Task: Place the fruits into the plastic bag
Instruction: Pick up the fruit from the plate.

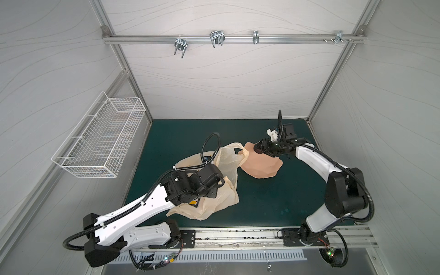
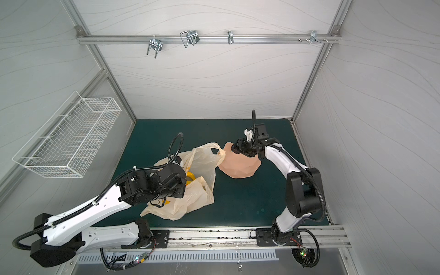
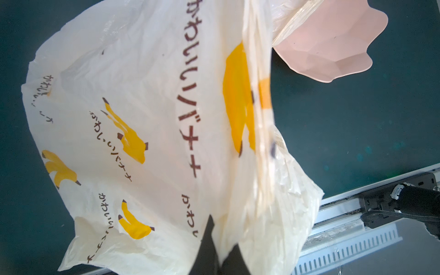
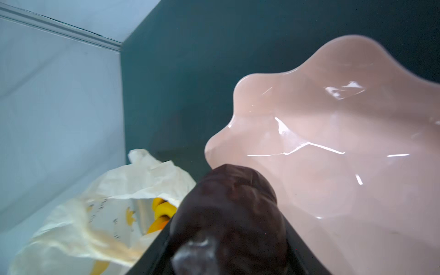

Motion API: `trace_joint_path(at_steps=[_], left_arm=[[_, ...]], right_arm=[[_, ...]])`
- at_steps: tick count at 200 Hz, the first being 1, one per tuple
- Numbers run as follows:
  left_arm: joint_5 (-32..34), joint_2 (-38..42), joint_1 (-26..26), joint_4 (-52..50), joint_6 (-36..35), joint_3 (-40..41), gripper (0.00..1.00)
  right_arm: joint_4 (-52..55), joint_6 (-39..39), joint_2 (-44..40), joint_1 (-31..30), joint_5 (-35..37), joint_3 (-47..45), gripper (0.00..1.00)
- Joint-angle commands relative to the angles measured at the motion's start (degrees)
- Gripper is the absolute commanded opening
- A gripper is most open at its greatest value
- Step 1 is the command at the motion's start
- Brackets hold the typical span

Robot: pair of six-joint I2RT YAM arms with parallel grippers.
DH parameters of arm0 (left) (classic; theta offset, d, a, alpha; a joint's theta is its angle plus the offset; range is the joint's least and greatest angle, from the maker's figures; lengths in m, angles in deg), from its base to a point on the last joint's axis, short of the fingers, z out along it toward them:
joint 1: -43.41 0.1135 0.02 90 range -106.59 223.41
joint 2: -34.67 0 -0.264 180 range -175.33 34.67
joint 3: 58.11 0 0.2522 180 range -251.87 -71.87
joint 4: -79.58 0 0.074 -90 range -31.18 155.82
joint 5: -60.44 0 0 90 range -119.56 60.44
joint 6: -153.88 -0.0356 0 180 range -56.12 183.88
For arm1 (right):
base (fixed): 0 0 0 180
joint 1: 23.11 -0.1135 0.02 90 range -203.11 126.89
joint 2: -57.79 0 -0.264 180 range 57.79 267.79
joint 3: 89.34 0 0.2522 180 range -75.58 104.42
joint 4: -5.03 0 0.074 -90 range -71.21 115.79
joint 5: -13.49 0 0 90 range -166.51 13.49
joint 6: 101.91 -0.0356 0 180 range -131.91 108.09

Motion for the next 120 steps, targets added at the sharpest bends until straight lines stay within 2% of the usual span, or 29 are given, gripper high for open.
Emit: trace_joint_path(at_steps=[1,49,120], left_arm=[[0.0,-0.1,0.2,1.8,0.0,-0.8,0.0],[-0.5,-0.7,0.2,2.4,-0.7,-0.9,0.0],[-0.5,-1.5,0.2,2.7,-1.3,-1.6,0.0]], right_arm=[[-10.6,-8.3,-3.4,3.0,-12.7,-3.3,0.46],[-23.7,-19.4,-4.9,7.3,-24.0,-8.4,0.44],[-30.8,-26.3,-4.2,9.0,-29.7,-10.0,0.43]])
